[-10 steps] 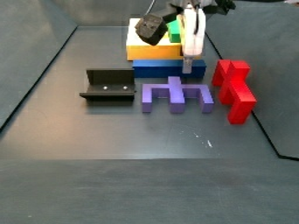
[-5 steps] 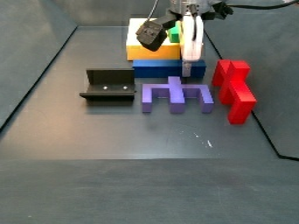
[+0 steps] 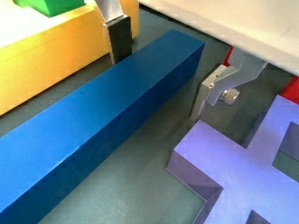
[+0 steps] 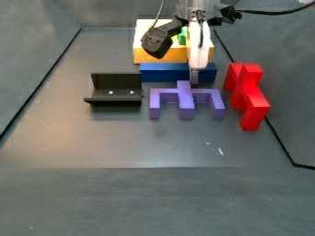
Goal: Pick up the blue object. Move up. Move to above the board. Insert the blue object.
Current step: Pick up the blue object.
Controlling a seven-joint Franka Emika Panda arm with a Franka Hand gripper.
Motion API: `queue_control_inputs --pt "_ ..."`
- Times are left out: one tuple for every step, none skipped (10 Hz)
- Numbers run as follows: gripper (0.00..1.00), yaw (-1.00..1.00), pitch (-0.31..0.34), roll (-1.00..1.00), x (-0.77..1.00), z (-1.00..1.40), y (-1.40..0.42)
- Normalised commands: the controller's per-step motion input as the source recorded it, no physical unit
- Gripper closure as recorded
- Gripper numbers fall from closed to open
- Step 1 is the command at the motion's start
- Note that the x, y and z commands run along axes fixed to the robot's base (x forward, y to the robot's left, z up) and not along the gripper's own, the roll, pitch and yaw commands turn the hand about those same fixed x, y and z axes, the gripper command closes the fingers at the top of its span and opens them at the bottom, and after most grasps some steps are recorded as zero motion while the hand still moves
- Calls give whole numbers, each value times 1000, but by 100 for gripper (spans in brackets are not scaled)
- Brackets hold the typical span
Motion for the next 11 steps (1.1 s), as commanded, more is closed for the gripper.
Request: queue_control_inputs --pt "0 0 0 0 66 -91 0" --pt "0 0 0 10 0 -6 0" --pt "0 0 0 0 0 0 0" --pt "100 0 0 0 0 0 0" --pt "100 0 0 0 0 0 0" --pt "100 0 0 0 0 0 0" --pt "100 0 0 0 0 0 0" --pt "100 0 0 0 0 0 0" --pt "100 0 0 0 0 0 0" --pt "100 0 0 0 0 0 0" --pt "100 0 0 0 0 0 0"
